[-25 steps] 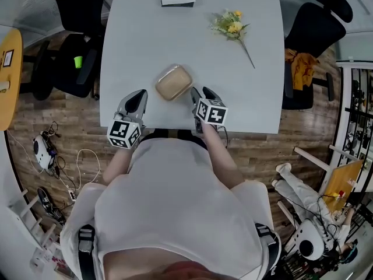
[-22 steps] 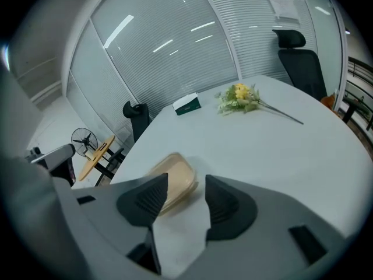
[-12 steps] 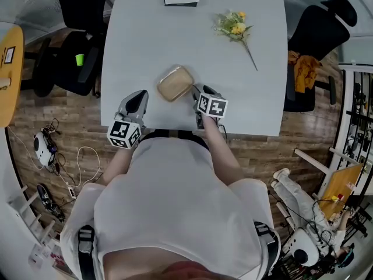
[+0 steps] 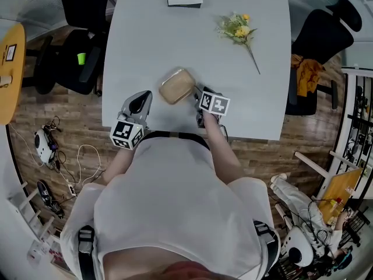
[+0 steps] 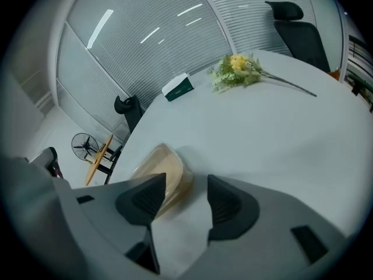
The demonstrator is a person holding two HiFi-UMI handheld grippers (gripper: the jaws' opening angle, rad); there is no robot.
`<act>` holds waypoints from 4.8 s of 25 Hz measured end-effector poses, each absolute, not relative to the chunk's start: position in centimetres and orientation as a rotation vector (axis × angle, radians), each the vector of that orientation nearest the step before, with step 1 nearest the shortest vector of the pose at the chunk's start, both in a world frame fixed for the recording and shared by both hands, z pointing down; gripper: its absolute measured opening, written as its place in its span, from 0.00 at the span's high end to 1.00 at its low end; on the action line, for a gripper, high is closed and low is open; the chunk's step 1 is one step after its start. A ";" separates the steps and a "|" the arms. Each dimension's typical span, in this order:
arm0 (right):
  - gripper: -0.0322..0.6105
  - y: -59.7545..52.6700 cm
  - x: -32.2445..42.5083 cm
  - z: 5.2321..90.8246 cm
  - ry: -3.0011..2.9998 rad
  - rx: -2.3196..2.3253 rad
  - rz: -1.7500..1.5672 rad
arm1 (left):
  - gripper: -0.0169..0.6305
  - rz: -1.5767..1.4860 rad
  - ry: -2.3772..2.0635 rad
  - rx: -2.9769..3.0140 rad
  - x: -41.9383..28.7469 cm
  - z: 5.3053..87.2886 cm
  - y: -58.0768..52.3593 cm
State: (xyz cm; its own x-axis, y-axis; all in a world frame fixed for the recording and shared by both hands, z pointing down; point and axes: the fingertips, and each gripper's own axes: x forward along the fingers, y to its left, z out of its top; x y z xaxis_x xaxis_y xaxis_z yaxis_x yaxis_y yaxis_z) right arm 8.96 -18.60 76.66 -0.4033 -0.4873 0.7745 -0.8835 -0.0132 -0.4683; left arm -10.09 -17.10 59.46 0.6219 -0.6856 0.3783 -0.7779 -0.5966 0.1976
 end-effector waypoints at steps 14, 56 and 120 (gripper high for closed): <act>0.62 -19.9 8.6 77.8 -1.877 1.411 1.532 | 0.96 0.403 -1.172 2.528 -10.0 59.5 -18.2; 0.87 -20.6 7.8 77.0 -2.017 1.395 1.734 | 0.96 0.415 -1.166 2.542 -9.8 59.6 -17.9; 0.88 -17.8 10.0 41.6 -2.449 1.893 0.132 | 0.96 0.004 -1.507 2.809 -12.0 40.5 -19.8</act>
State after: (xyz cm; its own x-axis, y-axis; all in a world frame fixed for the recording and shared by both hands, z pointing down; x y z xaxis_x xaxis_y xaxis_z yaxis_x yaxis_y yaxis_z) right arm 9.99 -17.83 41.58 -0.2530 -0.9636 0.0867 -0.9673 0.2503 -0.0409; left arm -12.05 -19.80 40.47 0.5531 -0.8328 -0.0198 -0.8327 -0.5521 -0.0416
